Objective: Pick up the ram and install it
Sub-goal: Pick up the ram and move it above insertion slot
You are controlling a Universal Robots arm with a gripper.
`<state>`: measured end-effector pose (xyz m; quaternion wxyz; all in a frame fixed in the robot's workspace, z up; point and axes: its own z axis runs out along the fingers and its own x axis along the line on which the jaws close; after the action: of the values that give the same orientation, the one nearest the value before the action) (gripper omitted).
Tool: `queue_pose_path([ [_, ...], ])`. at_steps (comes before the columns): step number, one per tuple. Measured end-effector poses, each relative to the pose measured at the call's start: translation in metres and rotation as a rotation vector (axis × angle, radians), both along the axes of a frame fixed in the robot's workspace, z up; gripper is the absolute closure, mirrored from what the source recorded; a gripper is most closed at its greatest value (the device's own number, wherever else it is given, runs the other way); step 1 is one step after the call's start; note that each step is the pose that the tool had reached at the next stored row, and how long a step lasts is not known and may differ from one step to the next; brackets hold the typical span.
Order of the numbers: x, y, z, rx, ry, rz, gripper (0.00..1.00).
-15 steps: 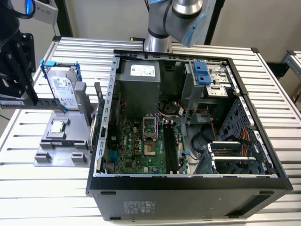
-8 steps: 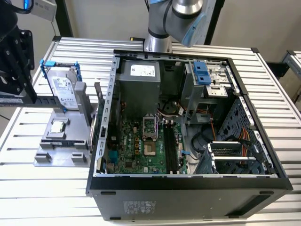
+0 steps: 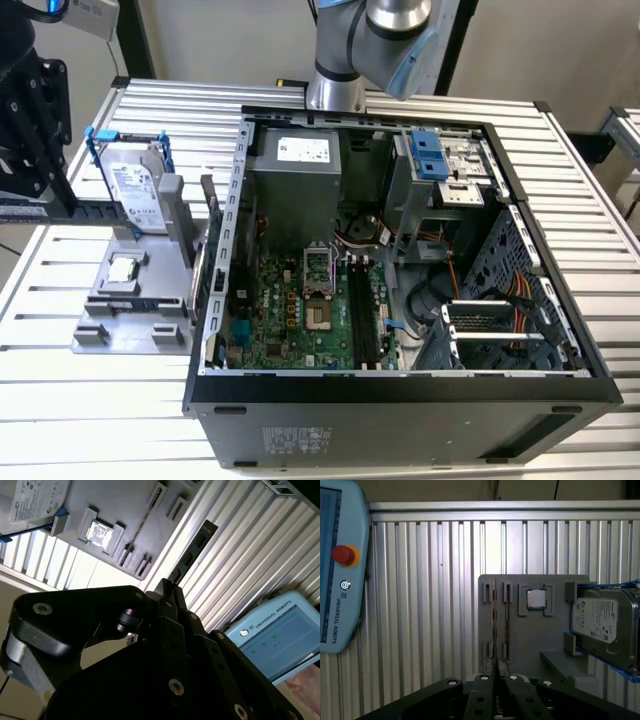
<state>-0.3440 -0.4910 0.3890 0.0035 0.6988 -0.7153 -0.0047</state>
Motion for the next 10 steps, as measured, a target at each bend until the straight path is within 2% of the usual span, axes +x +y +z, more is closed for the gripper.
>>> queue_pose_path([
  [10,0.0005,0.0,0.0002,0.0,0.0003,0.0,1.0],
])
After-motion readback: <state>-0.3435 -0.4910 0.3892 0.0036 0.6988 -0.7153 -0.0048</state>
